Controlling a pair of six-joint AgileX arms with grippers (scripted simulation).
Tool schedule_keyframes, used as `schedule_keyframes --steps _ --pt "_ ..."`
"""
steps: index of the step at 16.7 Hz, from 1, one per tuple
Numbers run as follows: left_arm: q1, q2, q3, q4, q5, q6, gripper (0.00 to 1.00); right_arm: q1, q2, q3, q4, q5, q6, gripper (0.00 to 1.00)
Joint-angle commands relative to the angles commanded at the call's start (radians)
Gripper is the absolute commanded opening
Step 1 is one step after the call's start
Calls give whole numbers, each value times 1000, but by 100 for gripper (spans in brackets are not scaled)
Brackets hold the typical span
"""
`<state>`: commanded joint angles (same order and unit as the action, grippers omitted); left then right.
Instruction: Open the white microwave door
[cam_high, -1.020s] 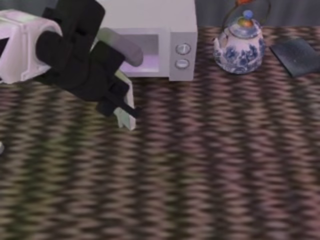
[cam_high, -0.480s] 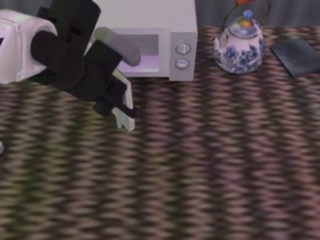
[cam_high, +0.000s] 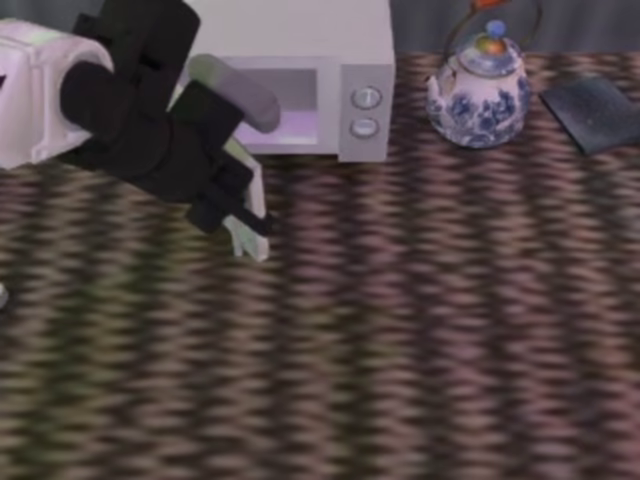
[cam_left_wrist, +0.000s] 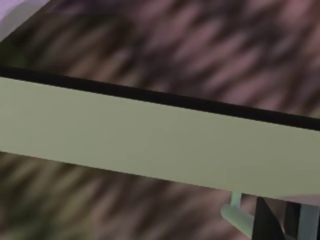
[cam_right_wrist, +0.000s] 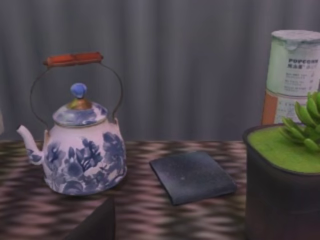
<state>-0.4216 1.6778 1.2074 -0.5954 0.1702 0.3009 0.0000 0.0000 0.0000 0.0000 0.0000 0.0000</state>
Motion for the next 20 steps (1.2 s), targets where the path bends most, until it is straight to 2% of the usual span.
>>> schedule_keyframes --steps 11,20 --pt "-2 2 -3 -1 7 1 0 0 0 0 0 0 0 100" --pt "73 -29 -34 -44 92 181 0 0 0 0 0 0 0 100"
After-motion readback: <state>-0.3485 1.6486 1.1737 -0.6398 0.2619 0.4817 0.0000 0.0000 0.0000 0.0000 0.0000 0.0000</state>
